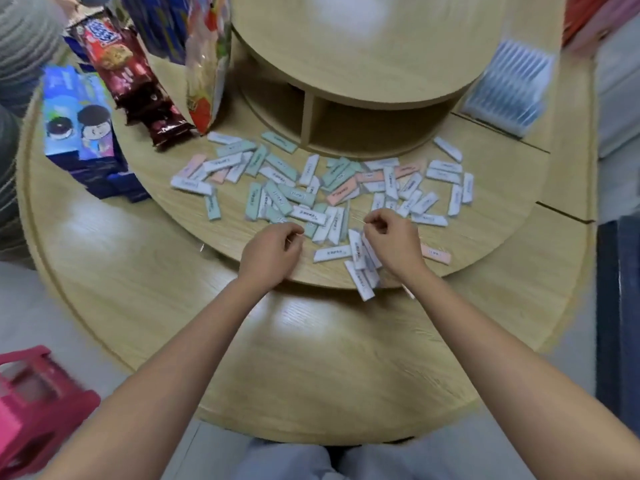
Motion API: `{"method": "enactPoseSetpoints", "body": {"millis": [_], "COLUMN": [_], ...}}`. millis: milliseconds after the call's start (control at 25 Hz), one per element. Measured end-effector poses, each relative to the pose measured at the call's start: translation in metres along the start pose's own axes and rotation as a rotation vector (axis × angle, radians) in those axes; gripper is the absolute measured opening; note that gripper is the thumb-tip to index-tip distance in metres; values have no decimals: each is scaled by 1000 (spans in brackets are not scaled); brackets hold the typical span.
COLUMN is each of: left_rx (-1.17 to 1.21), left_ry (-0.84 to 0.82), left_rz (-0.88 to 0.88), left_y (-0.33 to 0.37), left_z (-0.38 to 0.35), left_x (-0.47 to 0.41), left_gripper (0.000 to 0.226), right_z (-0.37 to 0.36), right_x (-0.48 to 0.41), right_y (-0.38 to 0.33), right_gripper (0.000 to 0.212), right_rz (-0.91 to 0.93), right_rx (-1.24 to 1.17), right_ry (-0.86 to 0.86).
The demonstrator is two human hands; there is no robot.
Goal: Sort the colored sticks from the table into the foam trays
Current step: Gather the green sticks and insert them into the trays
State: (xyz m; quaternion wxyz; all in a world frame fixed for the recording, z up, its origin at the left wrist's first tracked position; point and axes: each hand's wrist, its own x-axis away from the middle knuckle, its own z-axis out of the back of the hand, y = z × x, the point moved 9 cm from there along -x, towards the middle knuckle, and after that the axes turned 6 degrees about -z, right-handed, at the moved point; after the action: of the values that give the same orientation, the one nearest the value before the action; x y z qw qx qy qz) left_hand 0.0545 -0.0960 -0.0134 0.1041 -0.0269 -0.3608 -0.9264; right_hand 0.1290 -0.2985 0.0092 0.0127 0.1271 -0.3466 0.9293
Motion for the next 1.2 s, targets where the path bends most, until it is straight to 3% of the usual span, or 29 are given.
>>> {"method": "enactPoseSetpoints", "body": {"millis": [200, 440, 760, 960, 1200], "left_rx": [-104, -317, -499, -352, -136], "left_ry": [1, -26, -9, -38, -73], "left_rz": [24, 13, 19, 156, 179], "left_y": [7, 21, 36, 25, 20], "left_z": [-10, -15, -25, -28, -23], "left_x": [-34, -52, -60, -67, -64], "left_gripper": [22, 36, 29, 26, 17], "right_z": [-27, -53, -49, -30, -14], "right_x": [-30, -40, -55, -54, -59], "right_y": [-33, -42, -45, -46, -33], "right_gripper": [30, 25, 17, 16, 10], "right_rz": [418, 643, 723, 670, 443], "right_rx": [367, 509, 533, 431, 310], "right_ry": [-125, -217, -178, -174, -202]}}
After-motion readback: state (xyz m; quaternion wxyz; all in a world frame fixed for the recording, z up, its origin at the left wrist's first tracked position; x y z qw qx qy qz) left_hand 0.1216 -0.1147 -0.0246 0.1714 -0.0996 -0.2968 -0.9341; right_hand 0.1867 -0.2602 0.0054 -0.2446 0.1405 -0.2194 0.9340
